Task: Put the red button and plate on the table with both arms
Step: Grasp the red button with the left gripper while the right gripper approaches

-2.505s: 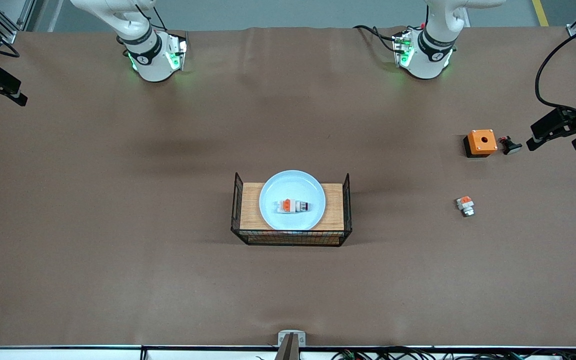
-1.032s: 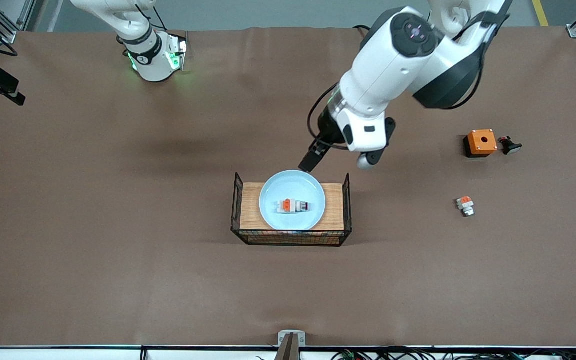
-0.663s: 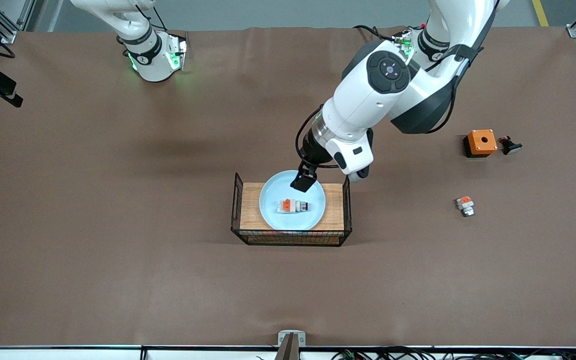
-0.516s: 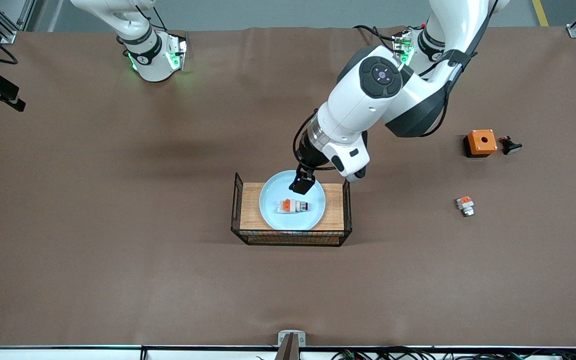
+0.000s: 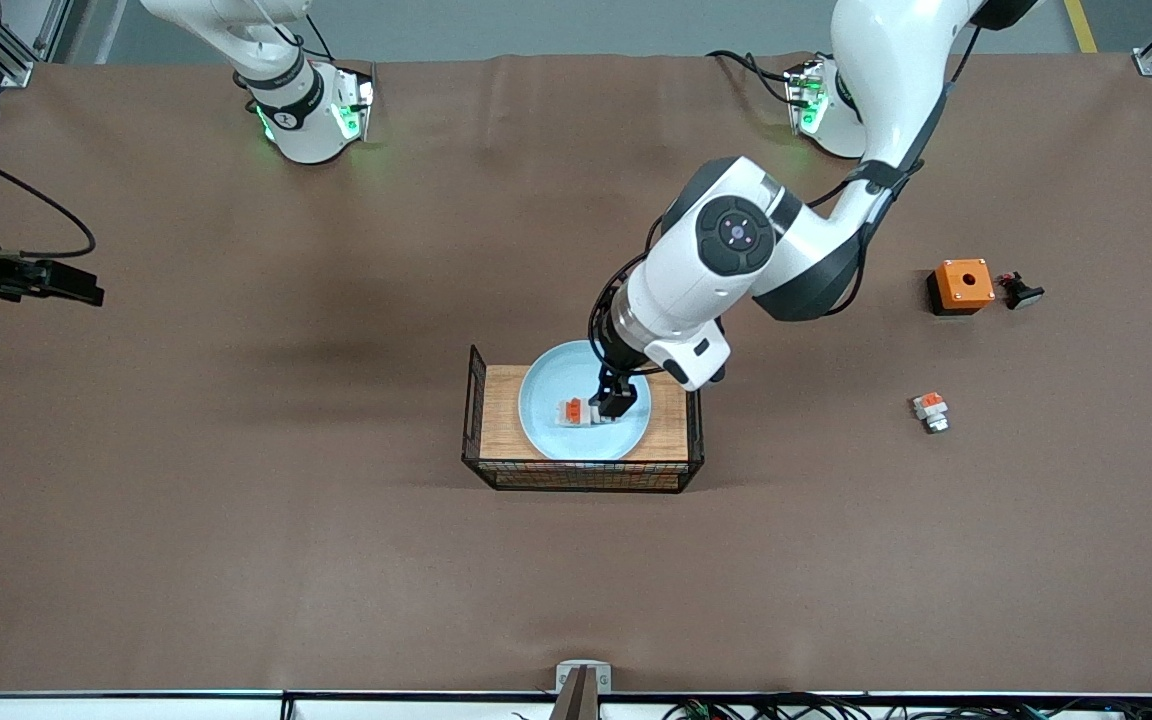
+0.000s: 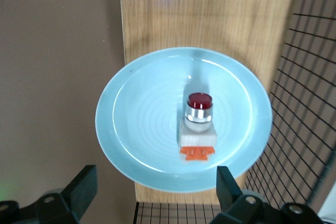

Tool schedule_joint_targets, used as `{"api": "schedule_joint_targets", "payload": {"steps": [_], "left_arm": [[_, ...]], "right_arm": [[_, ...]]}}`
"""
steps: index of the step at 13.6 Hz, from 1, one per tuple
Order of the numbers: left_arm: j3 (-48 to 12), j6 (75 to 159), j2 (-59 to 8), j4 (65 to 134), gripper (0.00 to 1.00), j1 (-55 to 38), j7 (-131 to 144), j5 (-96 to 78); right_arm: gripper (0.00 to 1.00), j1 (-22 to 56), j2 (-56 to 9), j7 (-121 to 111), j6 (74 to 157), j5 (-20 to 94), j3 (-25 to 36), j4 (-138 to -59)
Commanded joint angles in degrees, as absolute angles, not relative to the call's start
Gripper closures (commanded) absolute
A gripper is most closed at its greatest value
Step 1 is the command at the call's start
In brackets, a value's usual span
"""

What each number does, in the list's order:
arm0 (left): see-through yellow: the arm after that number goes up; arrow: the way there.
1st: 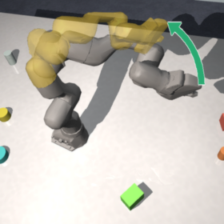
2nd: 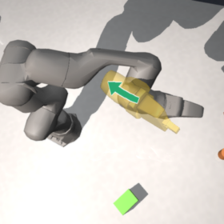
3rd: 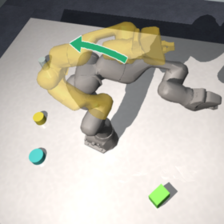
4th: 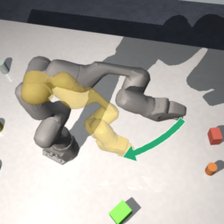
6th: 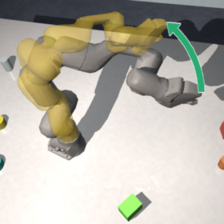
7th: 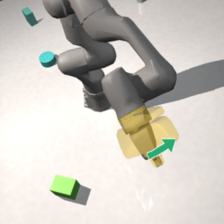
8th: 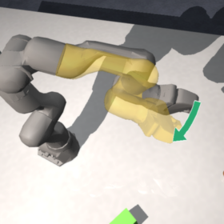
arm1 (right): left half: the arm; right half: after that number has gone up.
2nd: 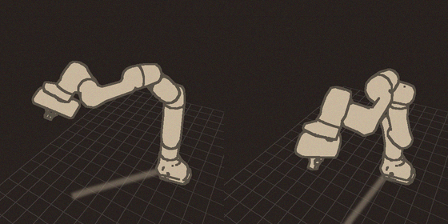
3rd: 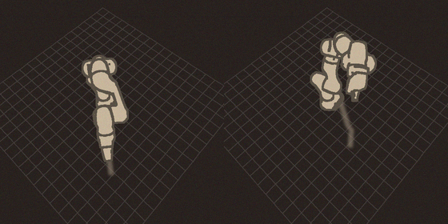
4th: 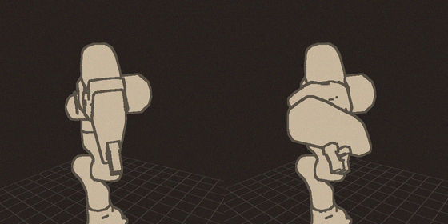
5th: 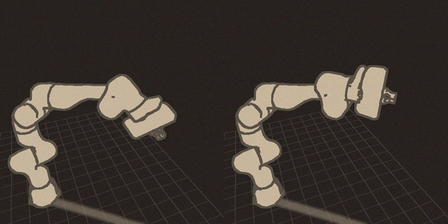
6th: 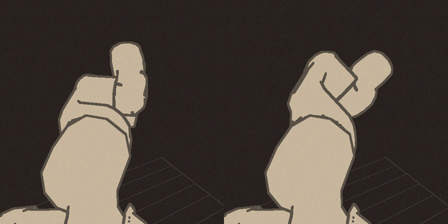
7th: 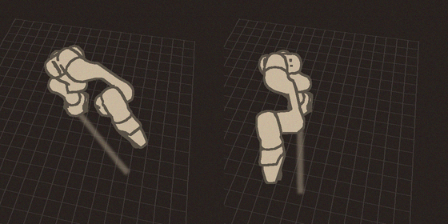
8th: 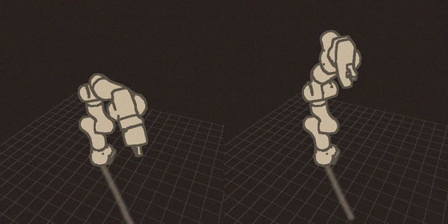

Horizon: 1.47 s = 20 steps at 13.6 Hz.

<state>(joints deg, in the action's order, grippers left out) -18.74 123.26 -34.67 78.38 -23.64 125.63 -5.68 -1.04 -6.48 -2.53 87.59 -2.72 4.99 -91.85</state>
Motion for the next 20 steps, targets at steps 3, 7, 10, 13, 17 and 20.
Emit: {"api": "schedule_joint_targets", "payload": {"steps": [3,7,10,13,17,20], "left_arm": [[-17.7,123.3,-38.6,74.2,0.00,-24.7,127.0,-4.6],[-17.4,125.6,-41.0,72.6,0.00,-24.7,126.7,-4.6],[-17.0,128.8,-41.8,72.6,0.00,-24.8,126.6,-4.6],[-17.0,129.3,-42.5,72.7,0.00,-25.3,126.4,-4.5],[-16.9,129.3,-42.7,73.0,0.05,-25.8,126.4,-4.3],[-16.9,129.2,-43.0,73.0,0.07,-25.8,126.5,-3.2]], "right_arm": [[0.00,-2.4,-8.4,-2.7,86.6,-3.5,4.7,-89.1],[0.00,-1.7,-8.4,-0.5,86.4,-3.8,4.6,-88.6],[0.00,-1.0,-8.4,8.0,85.9,-3.0,4.3,-88.7],[0.00,-0.4,-8.1,10.5,85.8,-2.6,4.2,-89.2],[0.00,0.5,-7.9,17.2,85.6,-1.8,4.1,-89.7],[0.00,2.5,-7.7,22.7,85.4,-1.7,4.2,-90.0]]}}
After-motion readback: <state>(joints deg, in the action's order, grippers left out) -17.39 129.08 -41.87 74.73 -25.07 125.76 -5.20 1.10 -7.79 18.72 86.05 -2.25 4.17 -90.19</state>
